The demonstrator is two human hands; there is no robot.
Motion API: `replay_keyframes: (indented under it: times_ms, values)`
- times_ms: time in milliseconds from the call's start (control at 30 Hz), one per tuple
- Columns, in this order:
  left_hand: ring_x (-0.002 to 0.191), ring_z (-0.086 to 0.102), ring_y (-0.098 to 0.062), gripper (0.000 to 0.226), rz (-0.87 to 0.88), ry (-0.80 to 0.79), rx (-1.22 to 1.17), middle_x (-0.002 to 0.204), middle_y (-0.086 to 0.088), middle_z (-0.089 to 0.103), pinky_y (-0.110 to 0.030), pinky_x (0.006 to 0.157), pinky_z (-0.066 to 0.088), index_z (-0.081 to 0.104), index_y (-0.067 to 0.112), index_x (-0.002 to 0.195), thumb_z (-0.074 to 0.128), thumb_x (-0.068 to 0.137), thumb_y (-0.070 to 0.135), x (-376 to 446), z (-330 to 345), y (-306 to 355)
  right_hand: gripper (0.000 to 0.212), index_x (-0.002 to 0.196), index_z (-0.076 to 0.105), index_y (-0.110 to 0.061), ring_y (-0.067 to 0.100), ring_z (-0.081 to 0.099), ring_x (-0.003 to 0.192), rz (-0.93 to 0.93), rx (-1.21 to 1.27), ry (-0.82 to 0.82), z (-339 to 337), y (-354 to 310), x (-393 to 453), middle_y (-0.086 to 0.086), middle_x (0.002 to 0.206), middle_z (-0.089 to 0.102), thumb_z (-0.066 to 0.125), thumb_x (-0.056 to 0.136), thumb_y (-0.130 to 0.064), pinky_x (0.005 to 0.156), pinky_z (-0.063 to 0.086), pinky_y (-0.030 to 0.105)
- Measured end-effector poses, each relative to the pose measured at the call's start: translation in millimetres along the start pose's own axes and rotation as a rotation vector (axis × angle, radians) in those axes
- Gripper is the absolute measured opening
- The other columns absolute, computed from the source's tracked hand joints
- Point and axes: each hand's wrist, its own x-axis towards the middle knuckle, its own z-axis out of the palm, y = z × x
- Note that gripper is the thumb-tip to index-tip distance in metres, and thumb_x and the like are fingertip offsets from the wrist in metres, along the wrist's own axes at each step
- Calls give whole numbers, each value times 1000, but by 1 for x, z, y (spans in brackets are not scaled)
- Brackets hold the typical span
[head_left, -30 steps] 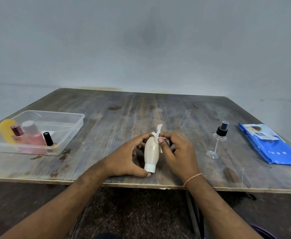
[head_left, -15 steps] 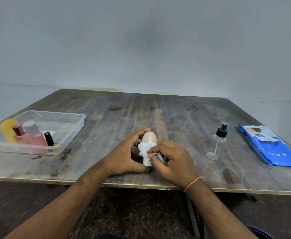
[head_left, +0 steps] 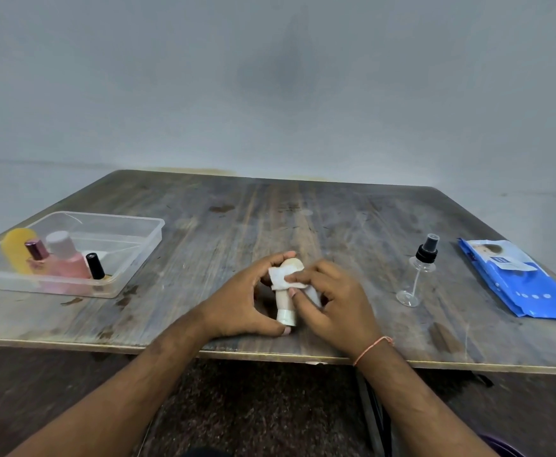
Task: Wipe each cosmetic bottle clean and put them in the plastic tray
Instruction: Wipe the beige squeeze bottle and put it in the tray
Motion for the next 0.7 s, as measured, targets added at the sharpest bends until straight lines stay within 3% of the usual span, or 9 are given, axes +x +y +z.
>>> replay_keyframes:
  times_ms: [67, 200, 300, 467, 567, 700]
  values:
    - [120, 69, -15, 117, 6, 28, 5, 133, 13, 67, -33, 100, 60, 38, 42, 164, 101, 70, 12, 0, 1, 0, 18, 105, 83, -26, 6, 64, 85, -21, 42, -55, -2, -3, -1, -13, 93, 68, 80, 87, -21, 72, 49, 23]
    - [103, 69, -27, 117, 2, 66, 16, 125, 7, 66, -50, 87, 63, 39, 49, 161, 102, 68, 18, 2, 1, -3, 13, 93, 84, -25, 10, 67, 79, -28, 108, -100, -4, -4, -1, -15, 87, 71, 81, 81, -23, 68, 54, 34]
    - [95, 69, -31, 118, -5, 106, 1, 122, 3, 66, -54, 82, 63, 41, 52, 159, 103, 65, 18, 3, 0, -5, 13, 93, 84, -28, 14, 67, 78, 33, 133, -70, -4, -2, -1, -11, 83, 71, 80, 81, -25, 66, 54, 41]
    - [115, 69, -16, 118, -5, 116, -6, 139, 6, 62, -41, 91, 63, 37, 48, 159, 103, 65, 20, 2, -1, -4, 17, 97, 84, -28, 12, 71, 88, 94, 149, -19, -4, 0, 1, -14, 91, 74, 81, 87, -15, 74, 56, 32]
    - [137, 58, -17, 117, 15, 119, 4, 154, 12, 53, -48, 96, 63, 35, 43, 162, 101, 68, 19, 1, -1, -1, 16, 100, 84, -27, 9, 73, 93, 136, 149, -32, -2, 2, 2, -20, 98, 76, 80, 90, -16, 73, 49, 17]
    - [145, 54, -13, 116, 53, 117, 1, 164, 16, 47, -46, 100, 62, 33, 41, 164, 98, 73, 12, 0, 0, 2, 16, 104, 84, -29, 10, 74, 99, 189, 186, -44, -2, 5, 1, -19, 105, 79, 76, 91, -24, 75, 51, 22]
